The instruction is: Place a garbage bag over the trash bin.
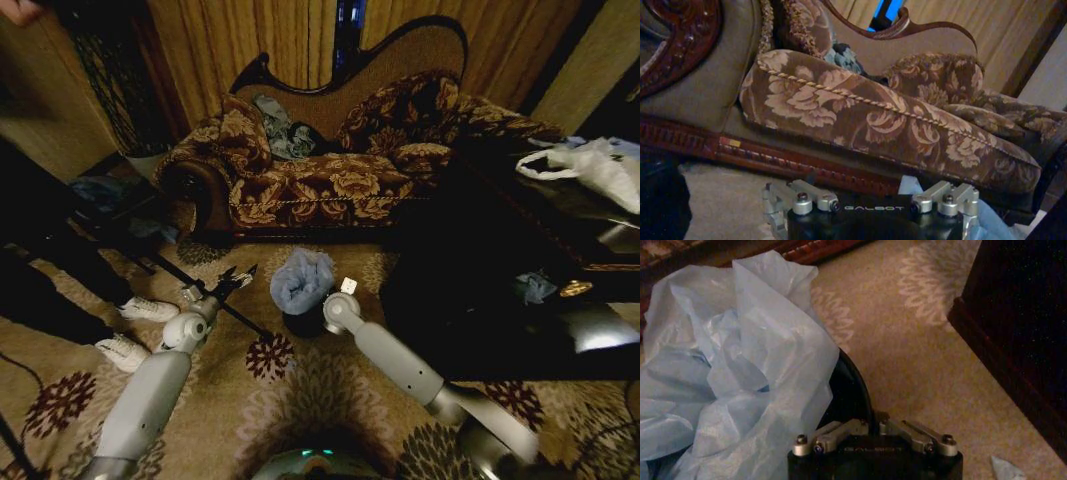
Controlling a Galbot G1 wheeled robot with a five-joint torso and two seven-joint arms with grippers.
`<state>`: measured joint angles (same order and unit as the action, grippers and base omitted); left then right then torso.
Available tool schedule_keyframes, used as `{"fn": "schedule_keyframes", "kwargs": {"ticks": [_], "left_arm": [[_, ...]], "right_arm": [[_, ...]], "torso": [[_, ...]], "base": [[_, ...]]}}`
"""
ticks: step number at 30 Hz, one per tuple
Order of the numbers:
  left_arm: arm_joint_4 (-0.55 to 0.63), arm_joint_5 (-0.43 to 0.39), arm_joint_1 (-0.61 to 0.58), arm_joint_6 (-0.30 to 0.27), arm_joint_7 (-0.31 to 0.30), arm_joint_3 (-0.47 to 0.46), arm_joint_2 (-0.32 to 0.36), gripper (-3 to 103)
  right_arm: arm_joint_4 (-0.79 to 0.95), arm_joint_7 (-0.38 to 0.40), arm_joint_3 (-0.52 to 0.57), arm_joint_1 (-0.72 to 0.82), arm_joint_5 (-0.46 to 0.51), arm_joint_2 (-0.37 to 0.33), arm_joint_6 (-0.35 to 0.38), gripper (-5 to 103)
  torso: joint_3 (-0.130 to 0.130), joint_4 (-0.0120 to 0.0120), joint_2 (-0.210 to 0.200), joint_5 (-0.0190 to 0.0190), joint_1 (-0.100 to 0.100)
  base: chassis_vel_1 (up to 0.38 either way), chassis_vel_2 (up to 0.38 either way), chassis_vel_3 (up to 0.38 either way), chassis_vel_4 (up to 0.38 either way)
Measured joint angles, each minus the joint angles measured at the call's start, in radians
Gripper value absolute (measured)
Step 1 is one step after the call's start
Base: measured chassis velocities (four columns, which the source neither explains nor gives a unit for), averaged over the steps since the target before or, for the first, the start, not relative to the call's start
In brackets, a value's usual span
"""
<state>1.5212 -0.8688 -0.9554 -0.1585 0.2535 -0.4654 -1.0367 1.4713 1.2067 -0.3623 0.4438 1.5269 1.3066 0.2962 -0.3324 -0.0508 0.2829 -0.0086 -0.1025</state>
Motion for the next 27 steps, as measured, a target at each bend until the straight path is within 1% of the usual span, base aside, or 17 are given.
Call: {"fn": "schedule_keyframes", "kwargs": {"ticks": [10,15,16,17,18,19,21,22,24,25,27], "left_arm": [[-0.032,-0.018,0.008,0.010,0.006,0.007,0.002,100],[-0.045,-0.024,0.011,0.012,0.007,0.008,0.003,100],[-0.048,-0.025,0.013,0.012,0.007,0.008,0.004,100],[-0.048,-0.025,0.013,0.012,0.007,0.008,0.004,100],[-0.052,-0.027,0.014,0.013,0.008,0.008,0.006,100],[-0.053,-0.027,0.014,0.013,0.008,0.010,0.006,100],[-0.055,-0.027,0.015,0.015,0.008,0.011,0.006,100],[-0.055,-0.027,0.015,0.016,0.009,0.012,0.005,100],[-0.056,-0.027,0.015,0.017,0.009,0.013,0.004,100],[-0.056,-0.027,0.015,0.017,0.009,0.013,0.003,100],[-0.056,-0.027,0.015,0.017,0.009,0.013,0.003,100]], "right_arm": [[-0.081,0.007,0.004,-0.037,0.029,0.013,0.045,0],[-0.124,0.004,0.027,-0.041,0.029,0.039,0.066,0],[-0.133,-0.003,0.033,-0.042,0.026,0.045,0.067,5],[-0.133,-0.003,0.033,-0.042,0.026,0.045,0.067,5],[-0.142,-0.017,0.035,-0.042,0.014,0.046,0.068,10],[-0.145,-0.023,0.036,-0.042,0.009,0.048,0.068,16],[-0.148,-0.026,0.037,-0.042,0.004,0.048,0.068,16],[-0.151,-0.032,0.038,-0.042,-0.005,0.048,0.069,27],[-0.155,-0.042,0.039,-0.042,-0.020,0.045,0.071,27],[-0.157,-0.045,0.039,-0.042,-0.025,0.044,0.072,37],[-0.159,-0.051,0.039,-0.042,-0.035,0.041,0.072,37]], "torso": [[0.000,-0.0001,0.000,0.0000,0.000],[0.000,0.0000,0.000,0.0001,0.000],[0.000,0.0001,0.000,0.0000,0.000],[0.000,0.0001,0.000,0.0000,0.000],[0.000,-0.0002,0.000,-0.0001,0.000],[0.000,0.0001,0.000,-0.0001,0.000],[0.000,-0.0001,0.000,0.0001,0.000],[0.000,0.0000,0.000,0.0001,0.000],[0.000,0.0000,0.000,0.0001,0.000],[0.000,0.0000,0.000,0.0001,0.000],[0.000,0.0000,0.000,0.0000,0.000]], "base": [[0.000,0.000,0.000,0.000],[0.000,0.000,0.000,0.000],[0.000,0.000,0.000,0.000],[0.000,0.000,0.000,0.000],[0.000,0.000,0.000,0.000],[0.000,0.000,0.000,0.000],[0.000,0.000,0.000,0.000],[0.000,0.000,0.000,0.000],[0.000,0.000,0.000,0.000],[0.000,0.000,0.000,0.000],[0.000,0.000,0.000,0.000]]}}
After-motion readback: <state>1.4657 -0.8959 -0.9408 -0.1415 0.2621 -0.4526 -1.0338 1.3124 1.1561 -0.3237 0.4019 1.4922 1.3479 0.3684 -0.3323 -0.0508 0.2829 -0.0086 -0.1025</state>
